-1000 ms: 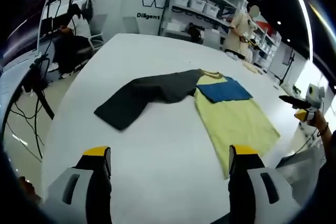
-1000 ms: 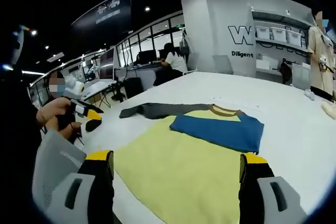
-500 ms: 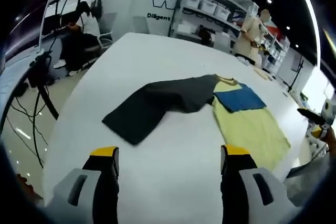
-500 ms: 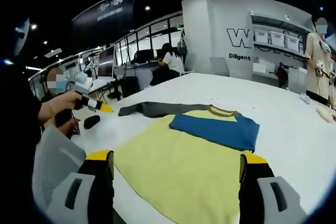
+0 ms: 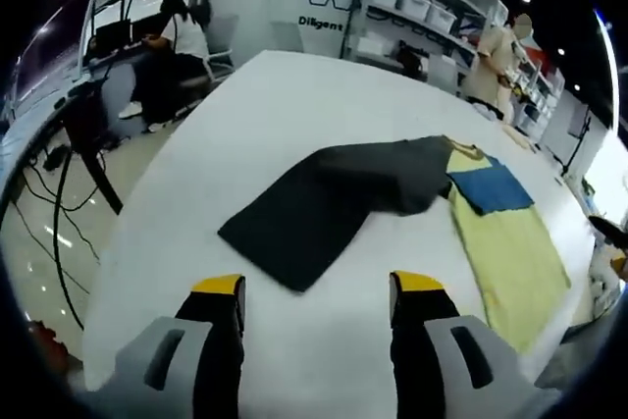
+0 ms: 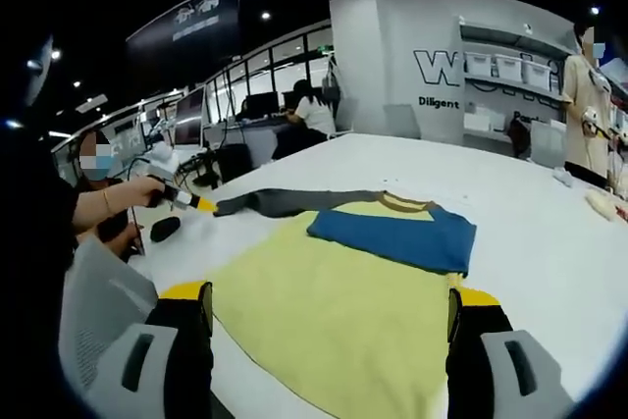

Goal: Fold the garment on the visible template until the final outline fits inside the template.

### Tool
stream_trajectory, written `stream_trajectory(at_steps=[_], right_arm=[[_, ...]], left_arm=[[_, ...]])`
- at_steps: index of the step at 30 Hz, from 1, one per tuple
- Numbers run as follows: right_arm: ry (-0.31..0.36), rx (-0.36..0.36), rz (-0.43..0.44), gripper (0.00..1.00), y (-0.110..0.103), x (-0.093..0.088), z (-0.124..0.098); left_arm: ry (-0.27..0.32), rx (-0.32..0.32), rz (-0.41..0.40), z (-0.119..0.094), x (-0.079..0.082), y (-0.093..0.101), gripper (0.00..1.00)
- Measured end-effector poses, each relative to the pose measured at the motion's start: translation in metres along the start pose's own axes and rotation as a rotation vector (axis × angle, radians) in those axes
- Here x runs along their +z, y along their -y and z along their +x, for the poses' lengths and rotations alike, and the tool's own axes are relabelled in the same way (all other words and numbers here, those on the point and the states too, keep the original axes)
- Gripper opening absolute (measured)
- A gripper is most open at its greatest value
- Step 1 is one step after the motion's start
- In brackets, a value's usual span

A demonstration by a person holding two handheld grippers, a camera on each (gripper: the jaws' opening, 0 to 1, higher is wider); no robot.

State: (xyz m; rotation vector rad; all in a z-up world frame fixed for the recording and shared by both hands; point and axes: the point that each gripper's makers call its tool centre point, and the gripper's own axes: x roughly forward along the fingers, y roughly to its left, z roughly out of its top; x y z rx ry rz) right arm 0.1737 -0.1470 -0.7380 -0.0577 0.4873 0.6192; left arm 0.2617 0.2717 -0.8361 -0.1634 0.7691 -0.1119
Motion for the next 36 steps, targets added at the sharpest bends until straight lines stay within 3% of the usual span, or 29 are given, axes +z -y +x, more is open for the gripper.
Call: stream_trajectory(at_steps=[5, 11, 22, 23, 30, 36], right_arm=[[-0.014, -0.005, -0.003, 0.99, -0.001, -0.006, -0.001], [-0.014, -0.019, 0.020, 0.99, 0.005, -0.008, -0.006], [-0.020, -0.040, 0.019, 0.97, 0.007, -0.009, -0.006], [-0.023, -0.046, 0.018, 0.96, 0.008, -0.009, -0.006], [-0.010, -0.037, 0.026, 0.96, 0.003, -0.007, -0.007], [-0.036, -0.028, 0.011, 0.98, 0.000, -0.013, -0.007]], left_arm=[[-0.005, 0.037, -0.016, 0.006, -0.003, -0.007, 0.45], [-0.021, 0.091, -0.010, 0.015, -0.008, -0.017, 0.43], [-0.020, 0.137, 0.051, 0.022, -0.007, -0.020, 0.33], [-0.008, 0.168, 0.062, 0.022, -0.005, -0.022, 0.32], [0.009, 0.189, 0.045, 0.025, -0.001, -0.025, 0.28], [0.000, 0.182, 0.008, 0.025, 0.002, -0.028, 0.13]])
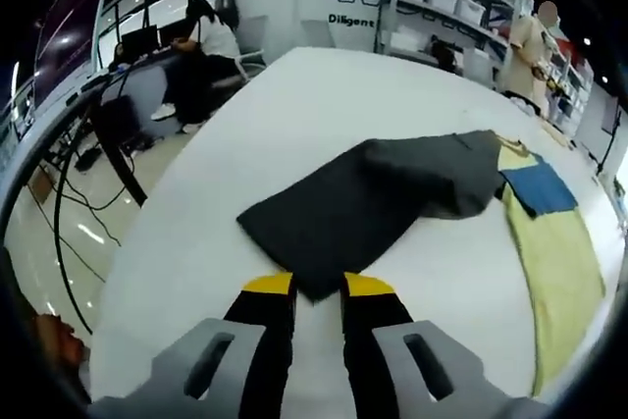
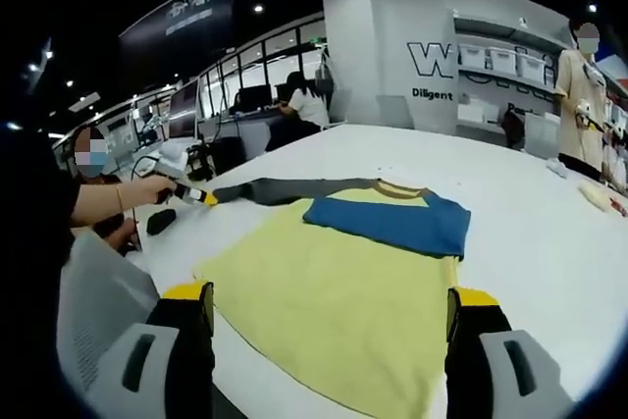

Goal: Fold the garment on the visible template until the final outline fits inside the template.

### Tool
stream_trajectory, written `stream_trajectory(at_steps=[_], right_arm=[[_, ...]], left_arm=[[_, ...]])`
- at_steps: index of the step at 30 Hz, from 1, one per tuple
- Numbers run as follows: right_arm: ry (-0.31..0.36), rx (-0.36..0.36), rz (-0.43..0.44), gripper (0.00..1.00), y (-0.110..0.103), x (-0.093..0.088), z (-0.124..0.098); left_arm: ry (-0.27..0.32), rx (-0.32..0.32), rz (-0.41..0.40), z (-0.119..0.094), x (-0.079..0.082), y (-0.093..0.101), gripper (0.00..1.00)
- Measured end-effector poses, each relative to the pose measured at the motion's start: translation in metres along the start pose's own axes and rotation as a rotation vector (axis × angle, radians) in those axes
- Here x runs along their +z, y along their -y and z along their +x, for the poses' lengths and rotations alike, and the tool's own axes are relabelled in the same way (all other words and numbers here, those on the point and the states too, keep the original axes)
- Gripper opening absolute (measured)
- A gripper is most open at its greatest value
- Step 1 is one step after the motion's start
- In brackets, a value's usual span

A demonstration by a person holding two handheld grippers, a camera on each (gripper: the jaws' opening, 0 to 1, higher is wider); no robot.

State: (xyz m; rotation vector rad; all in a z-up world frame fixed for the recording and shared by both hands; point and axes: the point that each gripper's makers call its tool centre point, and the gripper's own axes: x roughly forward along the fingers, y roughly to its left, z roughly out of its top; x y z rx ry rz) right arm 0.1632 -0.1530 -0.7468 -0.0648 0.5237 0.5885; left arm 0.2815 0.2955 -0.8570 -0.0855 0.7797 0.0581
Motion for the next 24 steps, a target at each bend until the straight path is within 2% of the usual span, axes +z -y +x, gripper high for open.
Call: stream_trajectory(at_steps=[9, 12, 14, 19, 20, 24], right_arm=[[-0.006, -0.012, -0.005, 0.99, 0.004, -0.002, -0.001], [-0.004, -0.031, -0.010, 0.97, 0.008, -0.002, -0.004], [-0.002, -0.034, -0.010, 0.98, 0.009, -0.001, -0.004], [0.006, -0.051, -0.010, 0.96, 0.011, 0.001, -0.005], [0.006, -0.051, -0.010, 0.97, 0.011, 0.001, -0.005], [0.004, -0.040, -0.008, 0.98, 0.008, 0.001, -0.005]], left_arm=[[-0.026, -0.043, -0.049, 0.003, 0.004, -0.006, 0.01], [-0.032, -0.057, -0.058, 0.004, 0.004, -0.006, 0.01], [-0.036, -0.057, -0.044, 0.004, 0.004, -0.007, 0.01], [-0.074, 0.015, 0.050, 0.003, 0.008, -0.022, 0.01], [-0.080, 0.035, 0.089, 0.004, 0.010, -0.027, 0.01], [-0.086, 0.023, 0.100, 0.008, 0.014, -0.034, 0.01]])
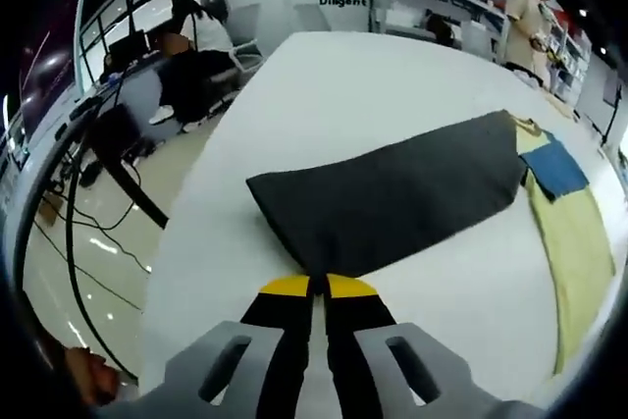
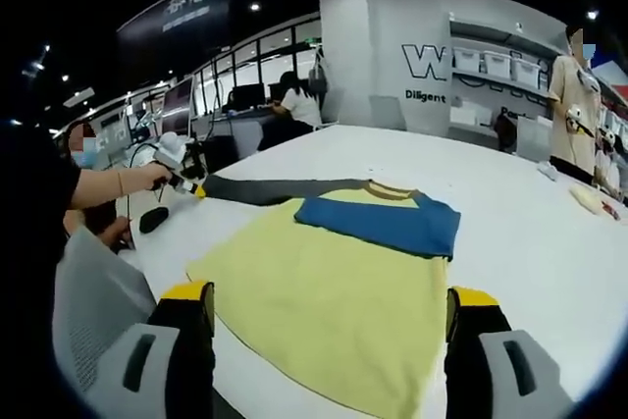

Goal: Fold the garment on the visible template until the final outline fits inside the template.

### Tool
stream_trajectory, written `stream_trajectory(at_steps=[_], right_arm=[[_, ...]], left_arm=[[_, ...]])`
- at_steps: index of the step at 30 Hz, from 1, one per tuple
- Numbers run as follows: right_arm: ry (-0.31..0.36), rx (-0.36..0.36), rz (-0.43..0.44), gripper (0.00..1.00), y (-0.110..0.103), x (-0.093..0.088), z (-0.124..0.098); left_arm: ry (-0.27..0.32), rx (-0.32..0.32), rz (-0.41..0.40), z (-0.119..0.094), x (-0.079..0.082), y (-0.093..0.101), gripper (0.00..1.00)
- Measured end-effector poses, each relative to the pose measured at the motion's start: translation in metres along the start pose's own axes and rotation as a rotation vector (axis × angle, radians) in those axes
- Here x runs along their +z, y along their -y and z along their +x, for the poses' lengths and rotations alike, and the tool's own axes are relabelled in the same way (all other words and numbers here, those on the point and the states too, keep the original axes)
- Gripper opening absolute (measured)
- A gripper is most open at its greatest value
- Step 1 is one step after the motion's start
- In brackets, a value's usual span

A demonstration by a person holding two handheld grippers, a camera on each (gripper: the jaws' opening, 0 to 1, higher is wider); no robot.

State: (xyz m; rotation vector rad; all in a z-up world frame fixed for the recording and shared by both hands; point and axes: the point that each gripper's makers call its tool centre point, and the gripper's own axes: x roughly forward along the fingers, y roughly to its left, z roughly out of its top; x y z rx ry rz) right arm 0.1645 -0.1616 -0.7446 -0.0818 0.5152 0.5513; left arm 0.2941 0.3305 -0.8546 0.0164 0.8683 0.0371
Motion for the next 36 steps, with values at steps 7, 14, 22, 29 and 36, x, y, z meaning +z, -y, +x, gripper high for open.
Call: stream_trajectory(at_steps=[7, 14, 22, 29, 36], right_arm=[[-0.017, 0.009, -0.003, 0.99, -0.002, -0.002, 0.001], [-0.026, 0.016, -0.005, 0.99, -0.004, -0.003, 0.004], [-0.035, 0.020, -0.010, 0.99, -0.005, -0.006, 0.004], [-0.033, 0.022, -0.010, 0.99, -0.004, -0.006, 0.003], [-0.036, 0.027, -0.015, 0.99, -0.005, -0.006, 0.003]], left_arm=[[-0.025, -0.001, 0.007, 0.000, 0.006, -0.004, 0.01], [-0.016, 0.002, 0.053, -0.012, 0.030, 0.000, 0.01], [0.025, -0.023, 0.078, -0.019, 0.055, 0.014, 0.01], [0.082, -0.081, 0.132, -0.029, 0.086, 0.046, 0.00], [0.133, -0.157, 0.217, -0.039, 0.119, 0.087, 0.00]])
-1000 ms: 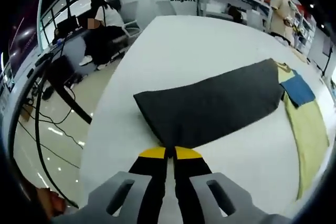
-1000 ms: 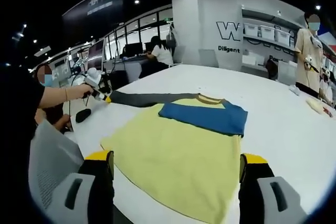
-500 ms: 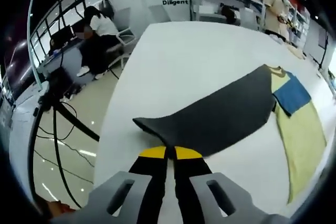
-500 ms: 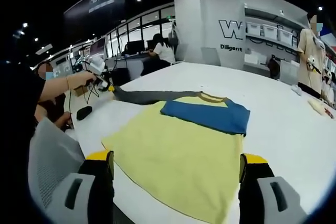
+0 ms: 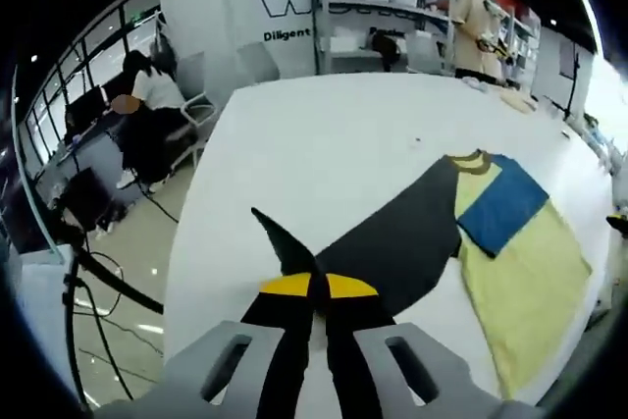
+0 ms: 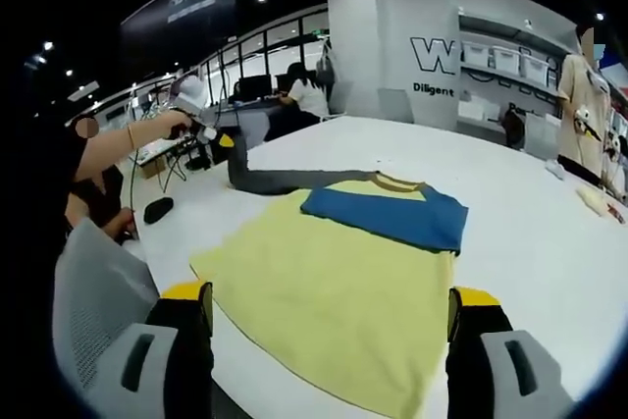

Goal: Fold the garment on the visible template until the final outline fits inside the template.

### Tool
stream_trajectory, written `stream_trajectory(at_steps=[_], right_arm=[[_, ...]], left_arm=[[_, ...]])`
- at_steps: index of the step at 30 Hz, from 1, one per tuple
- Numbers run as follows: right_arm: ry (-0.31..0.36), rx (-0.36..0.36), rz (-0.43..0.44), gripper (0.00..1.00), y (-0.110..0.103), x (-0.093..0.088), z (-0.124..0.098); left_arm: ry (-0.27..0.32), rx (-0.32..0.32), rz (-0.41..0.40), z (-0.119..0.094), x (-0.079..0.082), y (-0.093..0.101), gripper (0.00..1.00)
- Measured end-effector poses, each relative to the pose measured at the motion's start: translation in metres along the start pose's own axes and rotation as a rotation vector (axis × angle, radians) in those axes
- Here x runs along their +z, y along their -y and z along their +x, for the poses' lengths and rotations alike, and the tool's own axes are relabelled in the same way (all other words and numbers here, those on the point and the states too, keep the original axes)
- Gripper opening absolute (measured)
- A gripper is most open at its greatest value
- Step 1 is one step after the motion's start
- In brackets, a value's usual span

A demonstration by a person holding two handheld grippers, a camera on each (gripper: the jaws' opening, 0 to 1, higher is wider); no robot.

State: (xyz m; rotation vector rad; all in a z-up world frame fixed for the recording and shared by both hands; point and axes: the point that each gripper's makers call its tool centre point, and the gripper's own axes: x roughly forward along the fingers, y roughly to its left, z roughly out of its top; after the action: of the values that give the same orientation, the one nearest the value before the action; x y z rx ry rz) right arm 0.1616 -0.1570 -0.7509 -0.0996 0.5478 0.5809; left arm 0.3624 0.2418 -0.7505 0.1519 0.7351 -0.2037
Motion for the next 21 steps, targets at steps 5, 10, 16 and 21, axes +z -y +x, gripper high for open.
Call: stream_trajectory(at_steps=[5, 10, 16, 21], right_arm=[[-0.016, -0.001, -0.015, 0.99, 0.000, -0.003, 0.001], [-0.021, 0.000, -0.014, 0.99, 0.001, -0.004, 0.000], [-0.025, -0.001, -0.014, 0.99, 0.001, -0.005, -0.001], [-0.029, -0.003, -0.008, 0.99, 0.002, -0.007, -0.001]], left_arm=[[0.011, -0.080, 0.028, 0.003, 0.019, 0.030, 0.00], [0.032, -0.138, 0.080, 0.006, 0.038, 0.063, 0.00], [0.045, -0.193, 0.093, 0.011, 0.050, 0.094, 0.00], [0.074, -0.250, 0.098, 0.016, 0.065, 0.127, 0.00]])
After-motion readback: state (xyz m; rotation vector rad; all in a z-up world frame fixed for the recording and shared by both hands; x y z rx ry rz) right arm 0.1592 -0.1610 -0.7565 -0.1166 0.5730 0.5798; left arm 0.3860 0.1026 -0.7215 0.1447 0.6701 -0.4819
